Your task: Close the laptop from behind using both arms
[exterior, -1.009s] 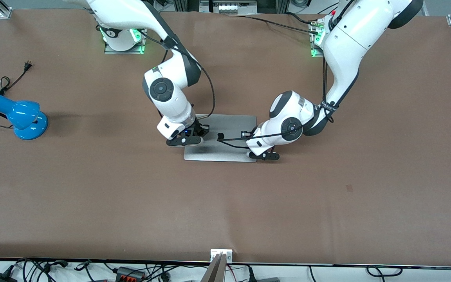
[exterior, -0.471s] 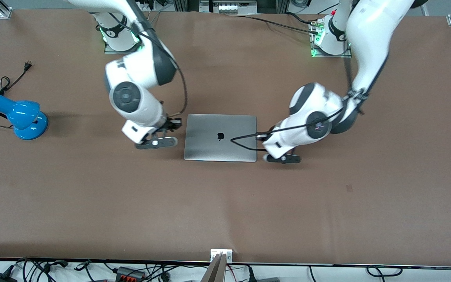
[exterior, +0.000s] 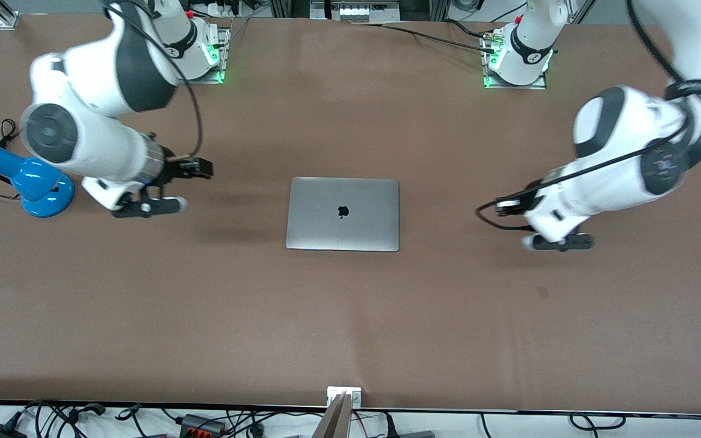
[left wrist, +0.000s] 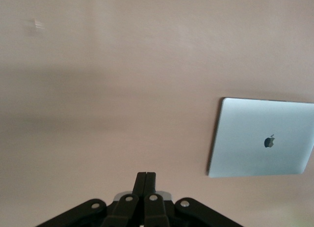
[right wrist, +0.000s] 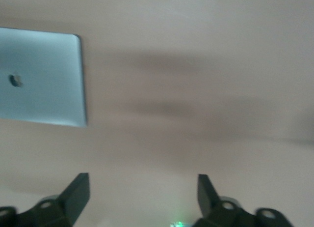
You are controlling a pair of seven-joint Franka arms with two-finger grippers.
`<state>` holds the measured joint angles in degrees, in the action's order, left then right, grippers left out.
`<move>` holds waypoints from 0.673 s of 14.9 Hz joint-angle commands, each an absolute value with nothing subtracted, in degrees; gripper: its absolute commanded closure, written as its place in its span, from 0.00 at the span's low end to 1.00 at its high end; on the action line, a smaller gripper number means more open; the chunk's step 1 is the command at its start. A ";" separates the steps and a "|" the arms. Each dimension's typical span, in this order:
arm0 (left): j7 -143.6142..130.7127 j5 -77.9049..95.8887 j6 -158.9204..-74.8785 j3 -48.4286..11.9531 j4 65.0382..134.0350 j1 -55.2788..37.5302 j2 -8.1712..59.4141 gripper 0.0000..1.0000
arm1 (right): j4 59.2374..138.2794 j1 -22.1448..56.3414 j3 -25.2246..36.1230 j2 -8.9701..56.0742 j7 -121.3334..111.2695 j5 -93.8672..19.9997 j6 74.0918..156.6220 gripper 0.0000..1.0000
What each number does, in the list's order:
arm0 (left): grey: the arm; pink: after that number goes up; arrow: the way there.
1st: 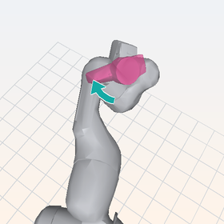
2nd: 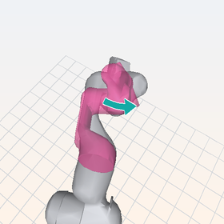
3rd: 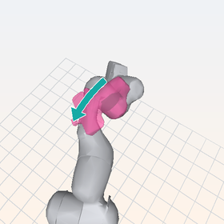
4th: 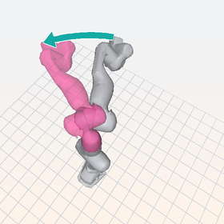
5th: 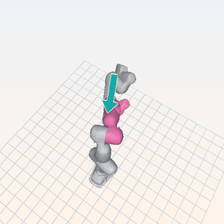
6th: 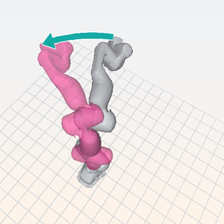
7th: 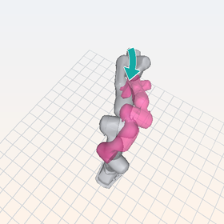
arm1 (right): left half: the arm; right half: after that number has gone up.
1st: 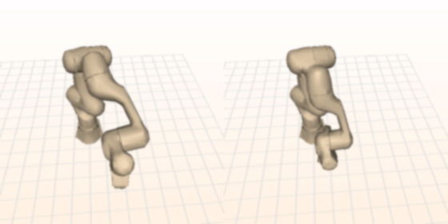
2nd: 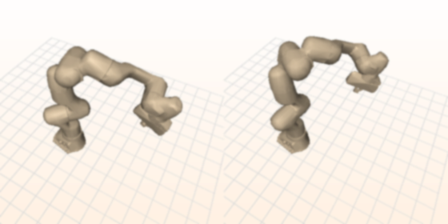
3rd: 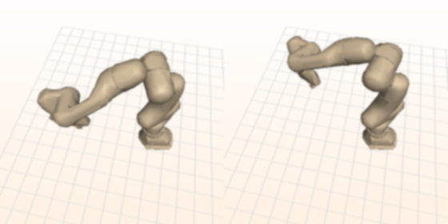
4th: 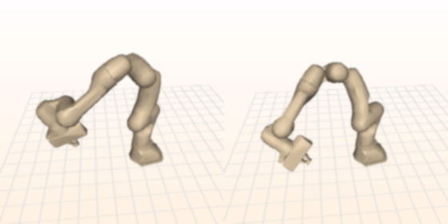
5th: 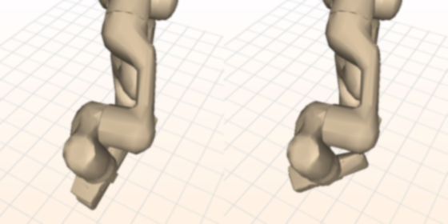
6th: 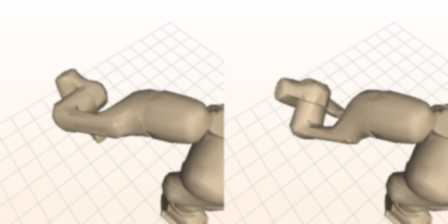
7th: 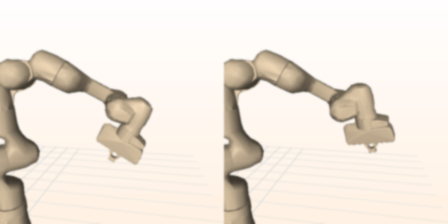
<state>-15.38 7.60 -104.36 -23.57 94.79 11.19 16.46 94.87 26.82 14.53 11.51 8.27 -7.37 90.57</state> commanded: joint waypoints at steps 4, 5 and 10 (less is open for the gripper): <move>-13.01 6.42 -95.99 -23.56 94.94 17.74 5.20 0.91 | 91.41 26.11 25.03 4.66 0.12 -3.52 82.10 0.00; -13.01 6.42 -93.54 -23.64 93.09 18.88 4.49 0.87 | 89.93 25.84 26.61 4.75 -3.22 -3.43 81.05 0.00; -13.62 5.11 -87.54 -24.34 88.86 19.69 4.48 0.68 | 82.99 4.11 7.18 3.52 -9.14 2.02 78.04 0.00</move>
<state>-13.92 7.44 -88.89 -23.37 90.07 19.71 3.74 87.80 14.40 17.79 3.79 -8.07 0.86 80.12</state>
